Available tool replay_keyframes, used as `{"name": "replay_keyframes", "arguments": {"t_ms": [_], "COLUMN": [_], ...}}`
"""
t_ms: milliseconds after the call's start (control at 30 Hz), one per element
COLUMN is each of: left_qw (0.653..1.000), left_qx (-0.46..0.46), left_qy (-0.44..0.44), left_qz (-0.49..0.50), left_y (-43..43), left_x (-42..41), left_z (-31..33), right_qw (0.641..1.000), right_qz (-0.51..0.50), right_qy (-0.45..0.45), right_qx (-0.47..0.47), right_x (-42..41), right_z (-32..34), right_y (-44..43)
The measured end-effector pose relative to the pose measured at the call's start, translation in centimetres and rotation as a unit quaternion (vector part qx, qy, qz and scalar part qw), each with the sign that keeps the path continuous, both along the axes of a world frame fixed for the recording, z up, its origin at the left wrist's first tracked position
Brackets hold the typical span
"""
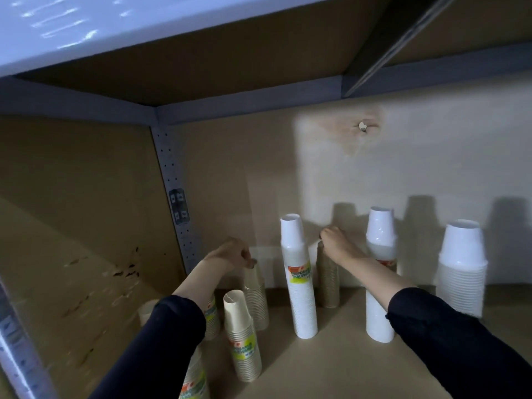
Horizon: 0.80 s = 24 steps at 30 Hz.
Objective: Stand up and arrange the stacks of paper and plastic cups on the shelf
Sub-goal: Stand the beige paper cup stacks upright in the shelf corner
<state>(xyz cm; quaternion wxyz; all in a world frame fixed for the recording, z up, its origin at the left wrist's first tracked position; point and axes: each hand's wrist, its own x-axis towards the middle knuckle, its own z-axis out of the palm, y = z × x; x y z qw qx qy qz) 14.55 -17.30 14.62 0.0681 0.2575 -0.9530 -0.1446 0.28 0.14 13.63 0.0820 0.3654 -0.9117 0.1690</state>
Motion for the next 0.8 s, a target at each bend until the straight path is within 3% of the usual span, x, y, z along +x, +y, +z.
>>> {"name": "replay_keyframes", "arguments": {"t_ms": [200, 467, 600, 700, 800], "left_qw": [1.000, 1.000, 0.999, 0.998, 0.998], "left_qx": [-0.022, -0.024, -0.026, -0.031, -0.014], "left_qy": [0.006, 0.015, 0.015, 0.006, -0.002], "left_qz": [0.005, -0.003, -0.034, -0.052, -0.059], "left_y": [-0.7, -1.0, -1.1, -1.1, -1.4], "left_x": [-0.8, -1.1, -0.8, -0.3, 0.2], "left_z": [-1.2, -1.9, -1.7, -1.3, -1.0], "right_qw": [0.999, 0.989, 0.998, 0.995, 0.999], "right_qz": [-0.002, -0.020, -0.022, -0.028, -0.013], "right_qy": [-0.014, -0.129, -0.056, -0.081, -0.046], "right_qx": [0.037, -0.070, -0.037, -0.048, 0.018], "right_x": [-2.8, -4.0, -4.3, -3.8, -3.5], "right_z": [-1.9, -2.4, -2.4, -1.7, -0.6], "right_y": [-1.7, -2.4, -2.5, -2.4, -2.2]}}
